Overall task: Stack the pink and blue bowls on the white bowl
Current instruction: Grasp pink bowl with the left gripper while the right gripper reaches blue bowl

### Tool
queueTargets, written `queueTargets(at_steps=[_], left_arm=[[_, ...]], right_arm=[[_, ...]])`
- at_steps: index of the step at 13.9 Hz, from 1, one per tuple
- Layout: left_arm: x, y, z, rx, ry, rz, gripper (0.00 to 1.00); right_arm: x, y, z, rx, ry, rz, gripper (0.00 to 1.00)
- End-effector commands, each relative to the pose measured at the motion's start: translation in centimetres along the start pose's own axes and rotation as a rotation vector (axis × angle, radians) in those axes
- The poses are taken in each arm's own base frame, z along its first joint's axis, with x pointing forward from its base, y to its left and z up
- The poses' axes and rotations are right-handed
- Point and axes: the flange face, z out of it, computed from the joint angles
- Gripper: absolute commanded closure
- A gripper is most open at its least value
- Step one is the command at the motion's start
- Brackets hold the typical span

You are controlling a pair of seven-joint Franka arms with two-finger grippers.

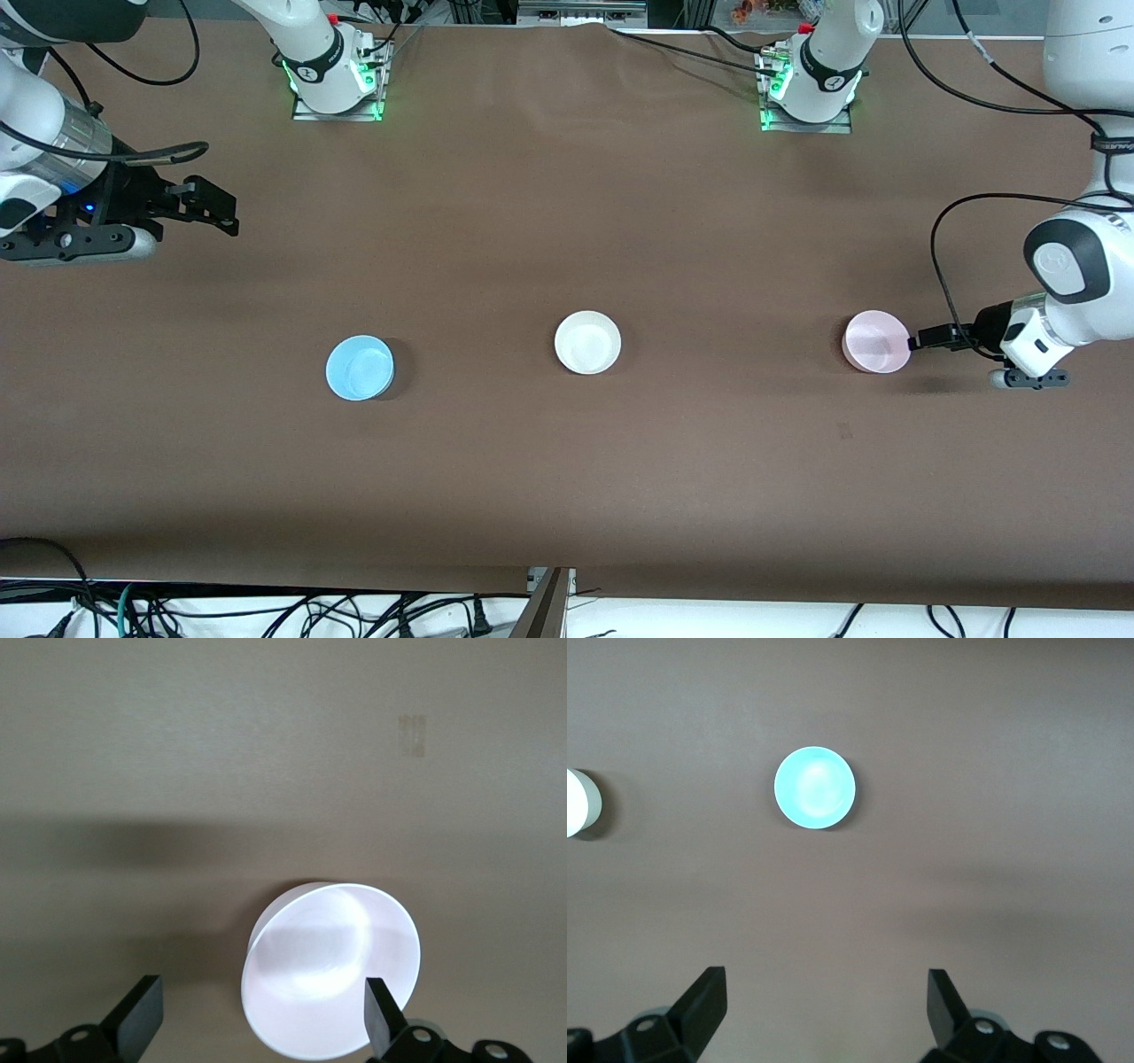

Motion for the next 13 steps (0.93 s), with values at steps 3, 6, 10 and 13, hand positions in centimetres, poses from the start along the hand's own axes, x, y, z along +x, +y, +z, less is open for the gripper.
queueTargets(at_steps=[3, 6, 10, 13], left_arm=[[0.1, -1.1, 2.8, -0.036, 0.044, 0.027, 0.01], [-0.7, -1.7, 4.6, -0.039, 0.060, 0.045, 0.06], [-1.6, -2.2, 5.6, -0.055, 0.081, 0.040, 0.25], [-2.1, -3.0, 4.8, -0.073, 0.064, 0.019, 0.22]], right_arm=[[1.5, 0.1, 2.3, -0.031, -0.029, -0.018, 0.00], [1.5, -0.4, 2.4, -0.028, -0.029, -0.024, 0.00], [1.5, -0.5, 2.4, -0.026, -0.031, -0.026, 0.00], [1.5, -1.2, 2.5, -0.033, -0.030, -0.026, 0.00]])
